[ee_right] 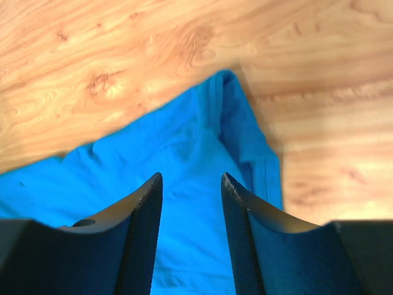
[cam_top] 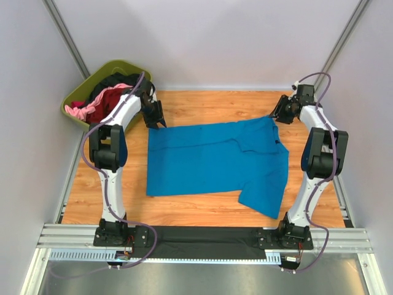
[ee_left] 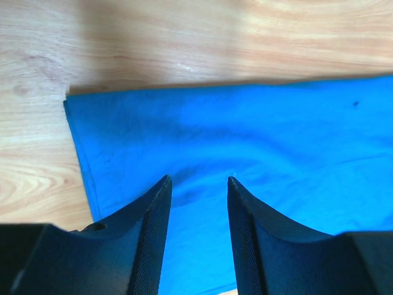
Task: Fold and stack the t-shirts
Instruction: Fold the tshirt
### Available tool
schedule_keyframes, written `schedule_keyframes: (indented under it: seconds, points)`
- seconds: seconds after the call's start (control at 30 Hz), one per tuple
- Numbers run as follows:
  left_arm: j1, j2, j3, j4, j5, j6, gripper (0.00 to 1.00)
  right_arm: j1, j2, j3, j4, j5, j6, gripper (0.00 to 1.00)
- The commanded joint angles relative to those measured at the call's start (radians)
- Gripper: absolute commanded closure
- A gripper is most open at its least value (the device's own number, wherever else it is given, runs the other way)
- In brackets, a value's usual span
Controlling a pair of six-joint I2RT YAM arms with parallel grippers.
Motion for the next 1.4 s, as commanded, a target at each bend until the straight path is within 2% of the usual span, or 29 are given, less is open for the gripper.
schedule_keyframes:
  seconds: [0.0,0.13,0.17,0.33,0.5,0.8,1.0,1.03,1.07,1.2,1.37]
  points:
    - [0.000,0.033,0.004,0.017,0.033,-0.008,0.51,-0.016,0.076,0.059,0.020,-0.066,-0.013,0.55]
    - [-0.006,0.007,-0.045,0.039,-0.008,-0.012,0.51,-0.023,0.148,0.111,0.032,-0.089,-0.020,0.55]
    - [-0.012,-0.002,-0.048,0.033,-0.057,-0.012,0.51,-0.023,0.161,0.134,0.029,-0.091,-0.022,0.55]
    - [-0.047,-0.010,0.045,-0.059,-0.179,0.006,0.50,-0.024,0.198,0.174,0.040,-0.109,-0.028,0.59]
    - [-0.077,-0.025,0.064,-0.026,-0.186,0.000,0.49,-0.032,0.204,0.192,0.081,-0.126,-0.007,0.60]
    - [-0.083,0.034,0.002,0.051,-0.117,-0.015,0.49,-0.032,0.264,0.247,0.043,-0.126,-0.013,0.63]
    - [-0.083,0.097,0.031,0.043,-0.128,-0.012,0.49,-0.036,0.294,0.275,0.031,-0.129,-0.001,0.64]
    - [-0.083,0.103,0.036,0.039,-0.139,-0.011,0.49,-0.038,0.297,0.274,0.032,-0.129,0.002,0.67]
    - [-0.083,0.111,0.040,0.036,-0.145,-0.011,0.49,-0.039,0.300,0.274,0.038,-0.134,0.007,0.75]
    - [-0.081,0.137,0.057,0.010,-0.191,-0.009,0.49,-0.055,0.301,0.258,0.087,-0.145,0.050,0.95]
    - [-0.083,0.189,0.100,-0.039,-0.262,-0.023,0.48,-0.093,0.273,0.192,0.195,-0.160,0.107,1.00]
